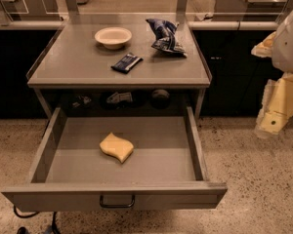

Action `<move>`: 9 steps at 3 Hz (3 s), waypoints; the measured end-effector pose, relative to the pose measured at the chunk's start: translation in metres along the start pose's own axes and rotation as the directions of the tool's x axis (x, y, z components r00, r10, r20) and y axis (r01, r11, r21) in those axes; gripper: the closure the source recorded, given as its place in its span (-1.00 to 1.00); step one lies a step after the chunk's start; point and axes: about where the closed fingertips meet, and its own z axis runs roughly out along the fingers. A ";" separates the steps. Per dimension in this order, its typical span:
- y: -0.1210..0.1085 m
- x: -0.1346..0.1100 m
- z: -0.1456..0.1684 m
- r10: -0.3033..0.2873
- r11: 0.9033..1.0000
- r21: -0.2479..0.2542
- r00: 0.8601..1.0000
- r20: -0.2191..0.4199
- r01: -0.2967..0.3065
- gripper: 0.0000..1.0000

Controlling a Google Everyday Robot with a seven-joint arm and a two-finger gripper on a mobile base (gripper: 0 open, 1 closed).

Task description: Pick sponge from top drawer and place on counter

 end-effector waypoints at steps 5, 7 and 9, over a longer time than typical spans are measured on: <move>0.108 0.022 0.192 0.092 0.872 -0.489 0.975 0.204 0.020 -1.00; 0.116 0.009 0.197 -0.001 0.852 -0.503 0.960 0.281 0.148 -1.00; 0.119 -0.115 0.168 -0.176 0.838 -0.298 0.743 0.646 0.457 -1.00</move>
Offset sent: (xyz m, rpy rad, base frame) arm 0.0024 -0.0025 -0.0464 0.0388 0.0853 0.0125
